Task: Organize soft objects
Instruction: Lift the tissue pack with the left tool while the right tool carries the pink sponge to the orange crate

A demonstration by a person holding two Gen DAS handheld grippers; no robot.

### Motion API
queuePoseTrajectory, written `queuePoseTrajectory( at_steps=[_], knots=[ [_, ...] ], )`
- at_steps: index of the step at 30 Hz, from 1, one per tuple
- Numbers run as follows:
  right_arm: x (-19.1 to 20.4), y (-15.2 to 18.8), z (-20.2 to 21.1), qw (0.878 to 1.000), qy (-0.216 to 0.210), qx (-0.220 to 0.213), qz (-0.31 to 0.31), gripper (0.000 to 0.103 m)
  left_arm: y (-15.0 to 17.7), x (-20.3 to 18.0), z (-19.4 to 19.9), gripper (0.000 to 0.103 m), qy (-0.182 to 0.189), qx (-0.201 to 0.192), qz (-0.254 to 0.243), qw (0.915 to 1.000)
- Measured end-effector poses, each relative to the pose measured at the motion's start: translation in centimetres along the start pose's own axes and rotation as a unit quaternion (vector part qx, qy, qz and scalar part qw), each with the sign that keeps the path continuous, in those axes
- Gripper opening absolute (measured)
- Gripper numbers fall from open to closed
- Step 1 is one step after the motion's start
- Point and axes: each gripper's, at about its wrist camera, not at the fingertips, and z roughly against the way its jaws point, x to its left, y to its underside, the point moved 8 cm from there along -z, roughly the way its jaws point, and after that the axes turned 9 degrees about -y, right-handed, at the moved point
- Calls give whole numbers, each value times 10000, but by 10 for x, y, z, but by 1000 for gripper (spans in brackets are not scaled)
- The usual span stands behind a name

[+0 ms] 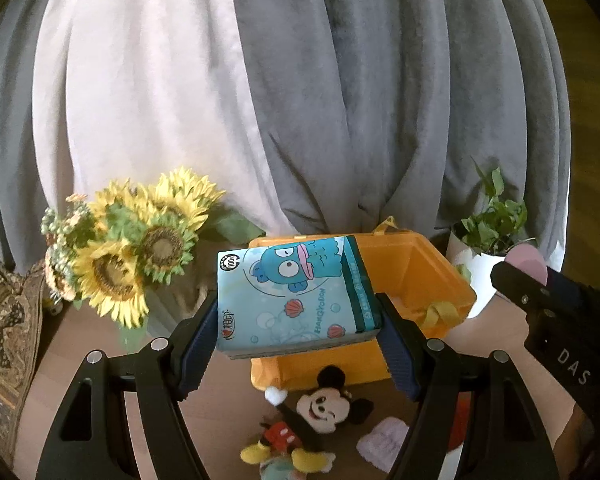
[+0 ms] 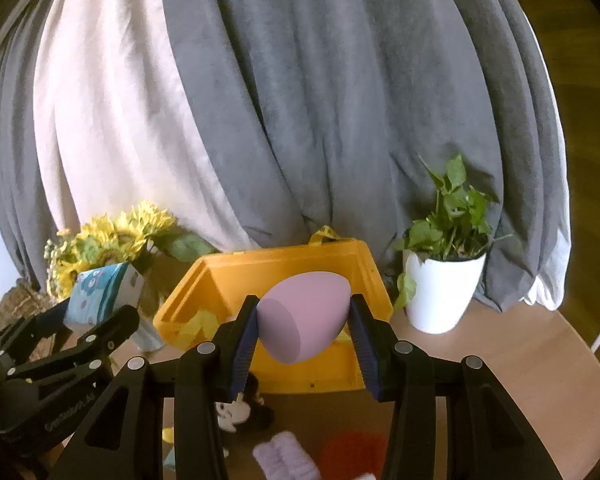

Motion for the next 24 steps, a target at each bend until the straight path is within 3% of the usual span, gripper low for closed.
queuePoseTrajectory(
  at_steps=[13, 24],
  knots=[
    [-9, -25, -59, 9999, -54, 52, 115, 46, -25, -8, -58, 73, -19, 17, -160, 9999],
    [-23, -19, -114, 9990, 45, 425, 99, 46, -15, -18, -114, 73, 68, 387, -273, 9989]
  ],
)
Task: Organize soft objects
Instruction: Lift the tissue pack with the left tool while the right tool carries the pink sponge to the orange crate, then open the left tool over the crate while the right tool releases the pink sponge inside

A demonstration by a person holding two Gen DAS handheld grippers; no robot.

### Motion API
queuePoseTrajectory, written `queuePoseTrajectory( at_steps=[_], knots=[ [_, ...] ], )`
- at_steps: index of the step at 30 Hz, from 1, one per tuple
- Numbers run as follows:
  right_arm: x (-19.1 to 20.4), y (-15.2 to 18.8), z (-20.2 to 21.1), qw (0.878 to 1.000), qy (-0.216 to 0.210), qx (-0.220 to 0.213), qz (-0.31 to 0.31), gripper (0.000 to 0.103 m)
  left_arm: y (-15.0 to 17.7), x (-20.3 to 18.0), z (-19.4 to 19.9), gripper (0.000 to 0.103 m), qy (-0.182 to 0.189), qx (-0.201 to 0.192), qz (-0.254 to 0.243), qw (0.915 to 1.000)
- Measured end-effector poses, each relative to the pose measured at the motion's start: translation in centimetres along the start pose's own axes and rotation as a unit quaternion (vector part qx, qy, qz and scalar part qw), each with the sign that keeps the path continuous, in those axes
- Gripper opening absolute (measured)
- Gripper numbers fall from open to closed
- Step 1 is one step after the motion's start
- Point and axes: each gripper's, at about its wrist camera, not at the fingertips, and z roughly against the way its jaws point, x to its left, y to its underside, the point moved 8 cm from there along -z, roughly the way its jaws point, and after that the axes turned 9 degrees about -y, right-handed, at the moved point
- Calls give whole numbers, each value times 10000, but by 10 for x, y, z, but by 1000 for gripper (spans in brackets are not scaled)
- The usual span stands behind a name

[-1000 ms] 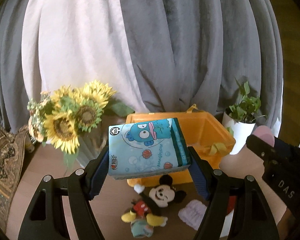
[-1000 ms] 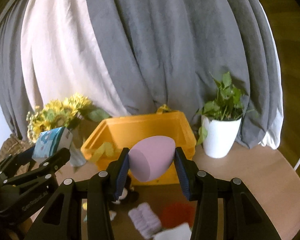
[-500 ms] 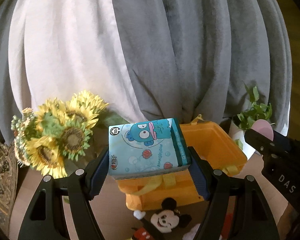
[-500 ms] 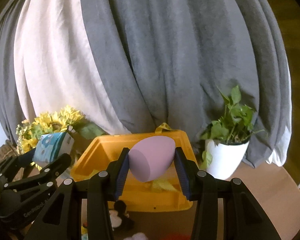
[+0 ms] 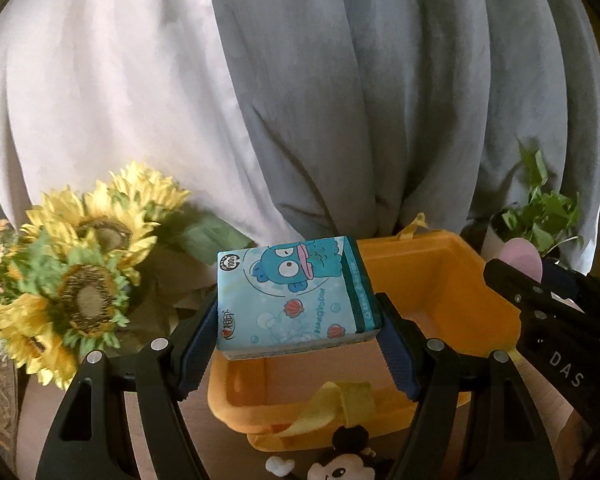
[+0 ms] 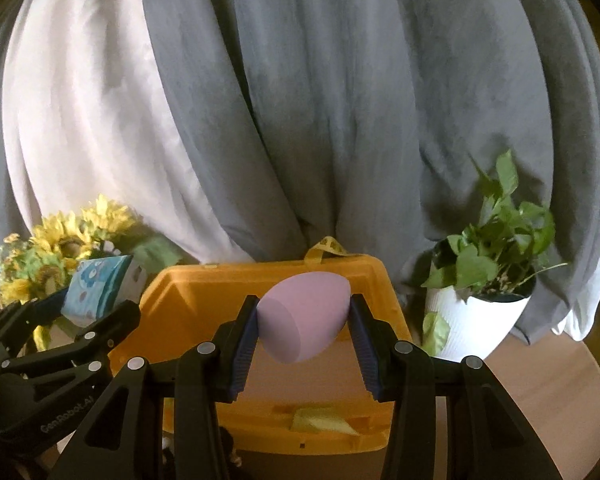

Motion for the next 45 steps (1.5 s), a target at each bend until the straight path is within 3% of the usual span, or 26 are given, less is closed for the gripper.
queuePoseTrajectory(
  at_steps=[17, 21, 32, 45],
  knots=[
    [-16, 28, -58, 9970, 74, 769, 15, 48, 18, -21, -59, 75, 269, 709, -347, 9965],
    [-19, 30, -58, 9971, 142, 744, 56, 57, 19, -21, -58, 87, 218, 680, -387, 9967],
    [-24, 27, -40, 9980, 235, 584, -103, 58, 12, -9, -29, 87, 192, 473, -273, 9983],
    [0, 16, 24, 9995, 226, 199, -95, 63, 5, 11, 40, 88, 192, 80, -147, 9997]
  ],
)
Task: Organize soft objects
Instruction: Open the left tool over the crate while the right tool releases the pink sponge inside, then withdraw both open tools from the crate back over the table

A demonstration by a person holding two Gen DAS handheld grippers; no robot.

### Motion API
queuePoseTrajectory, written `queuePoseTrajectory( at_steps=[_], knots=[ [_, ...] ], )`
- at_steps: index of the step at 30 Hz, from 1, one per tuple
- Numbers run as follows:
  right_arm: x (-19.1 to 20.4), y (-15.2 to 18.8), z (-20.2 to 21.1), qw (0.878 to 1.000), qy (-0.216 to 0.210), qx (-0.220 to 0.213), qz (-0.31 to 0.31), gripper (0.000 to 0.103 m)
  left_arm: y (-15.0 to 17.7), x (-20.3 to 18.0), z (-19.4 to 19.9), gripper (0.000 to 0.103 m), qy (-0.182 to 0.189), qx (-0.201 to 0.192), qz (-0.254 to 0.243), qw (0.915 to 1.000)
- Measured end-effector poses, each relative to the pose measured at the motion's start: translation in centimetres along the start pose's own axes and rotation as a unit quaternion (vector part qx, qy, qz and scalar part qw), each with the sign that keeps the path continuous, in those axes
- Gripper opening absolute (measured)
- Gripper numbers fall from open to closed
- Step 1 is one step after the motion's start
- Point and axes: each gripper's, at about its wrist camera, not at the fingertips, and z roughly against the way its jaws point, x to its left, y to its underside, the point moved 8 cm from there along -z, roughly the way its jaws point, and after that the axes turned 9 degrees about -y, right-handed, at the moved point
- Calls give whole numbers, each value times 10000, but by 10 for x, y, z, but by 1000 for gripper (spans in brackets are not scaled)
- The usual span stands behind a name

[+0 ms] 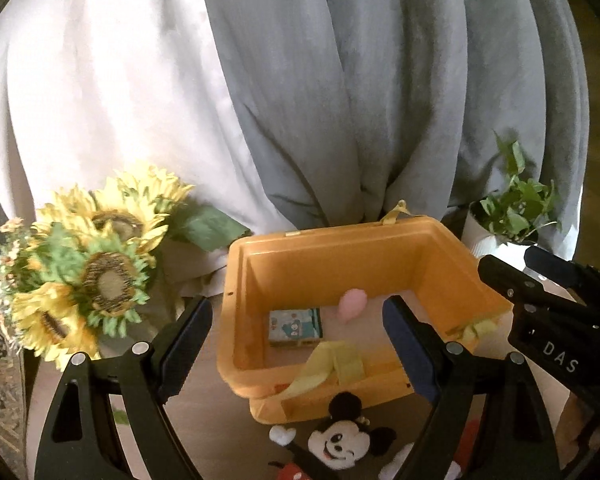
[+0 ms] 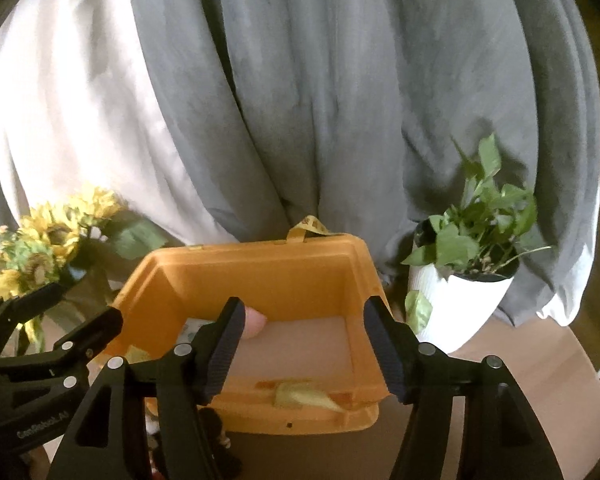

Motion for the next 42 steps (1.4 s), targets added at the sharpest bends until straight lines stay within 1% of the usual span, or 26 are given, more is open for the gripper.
queuePoseTrajectory(
  at_steps=[5, 12, 20, 27, 35, 42],
  knots=[
    [9, 0, 26, 9999, 37, -111, 19, 63, 5, 8, 25, 88, 7, -99, -3, 10000],
    [23, 8, 60, 9996, 190, -224, 48, 65, 16, 18, 57, 88, 124, -184, -42, 9997],
    [39, 24, 100, 9984, 424, -383, -7, 68, 34, 35, 87, 89, 242, -264, -152, 9992],
    [55, 48, 122, 9974, 626, -344, -51, 69, 57, 48, 103, 90, 270, -244, -287, 9989],
    [67, 79, 137, 9962, 819, -226, -194, 76, 84, 58, 113, 90, 329, -176, -396, 9985],
    [71, 106, 145, 9954, 911, -80, -288, 77, 106, 60, 117, 90, 403, -128, -498, 9979]
  ],
)
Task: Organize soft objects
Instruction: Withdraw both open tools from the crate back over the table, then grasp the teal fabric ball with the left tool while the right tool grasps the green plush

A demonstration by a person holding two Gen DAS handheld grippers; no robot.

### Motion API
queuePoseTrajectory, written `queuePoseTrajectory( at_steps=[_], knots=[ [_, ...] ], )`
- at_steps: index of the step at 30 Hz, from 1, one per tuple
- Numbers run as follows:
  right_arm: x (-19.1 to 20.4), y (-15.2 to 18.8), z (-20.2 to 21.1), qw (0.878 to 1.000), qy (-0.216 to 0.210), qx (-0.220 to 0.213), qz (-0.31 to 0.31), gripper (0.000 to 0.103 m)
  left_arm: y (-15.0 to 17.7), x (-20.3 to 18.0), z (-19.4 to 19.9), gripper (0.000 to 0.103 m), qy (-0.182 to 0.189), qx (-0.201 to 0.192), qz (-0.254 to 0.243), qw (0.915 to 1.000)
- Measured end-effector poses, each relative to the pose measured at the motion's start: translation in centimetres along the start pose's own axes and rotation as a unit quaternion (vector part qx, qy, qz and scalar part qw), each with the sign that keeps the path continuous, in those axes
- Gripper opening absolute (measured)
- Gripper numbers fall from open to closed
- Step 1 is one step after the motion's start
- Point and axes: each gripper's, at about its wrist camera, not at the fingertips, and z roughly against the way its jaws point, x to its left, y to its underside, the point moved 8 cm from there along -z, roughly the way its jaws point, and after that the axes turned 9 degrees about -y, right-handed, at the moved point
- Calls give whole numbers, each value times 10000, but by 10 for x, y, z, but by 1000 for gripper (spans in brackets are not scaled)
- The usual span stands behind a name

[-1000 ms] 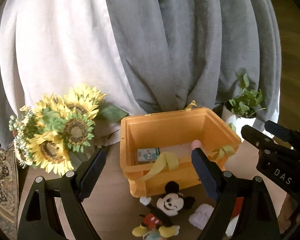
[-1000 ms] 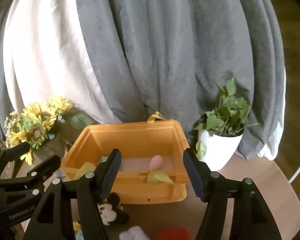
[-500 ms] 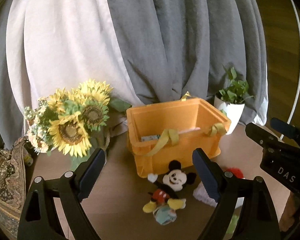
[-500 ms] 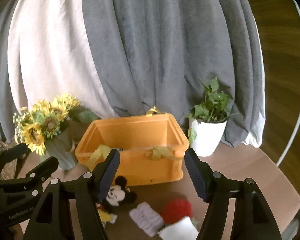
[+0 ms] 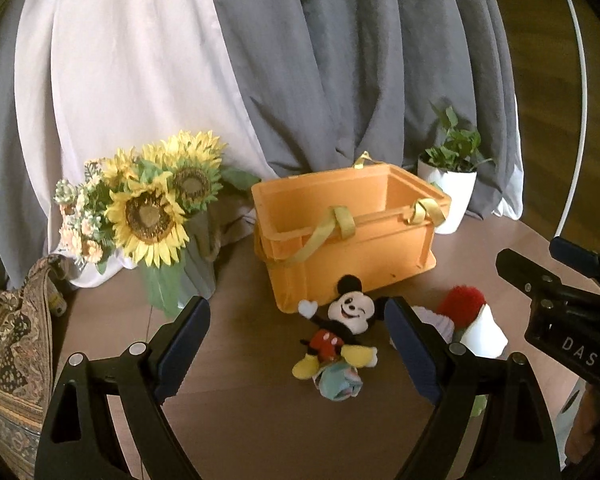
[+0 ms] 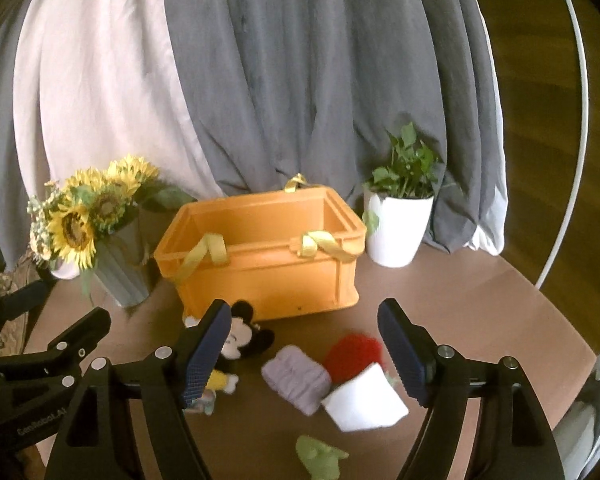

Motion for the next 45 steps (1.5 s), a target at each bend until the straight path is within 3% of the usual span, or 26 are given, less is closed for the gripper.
queuePoseTrajectory(
  at_steps=[8, 20, 28, 45],
  knots=[
    [-2, 20, 9, 9998, 198, 2, -6, 80, 12, -6, 3, 90, -1, -43, -141, 9999],
    [-10, 63, 3, 9987, 195, 406, -253, 80, 48, -18, -7, 90, 178, 234, -284, 9992],
    [-15, 92, -7, 9963, 201, 747, -374, 80, 71, -28, -21, 90, 221, 523, -415, 9975],
    [-29, 146, -37, 9906, 280, 1166, -652, 80, 101, -51, -62, 89, 217, 680, -536, 9960]
  ],
)
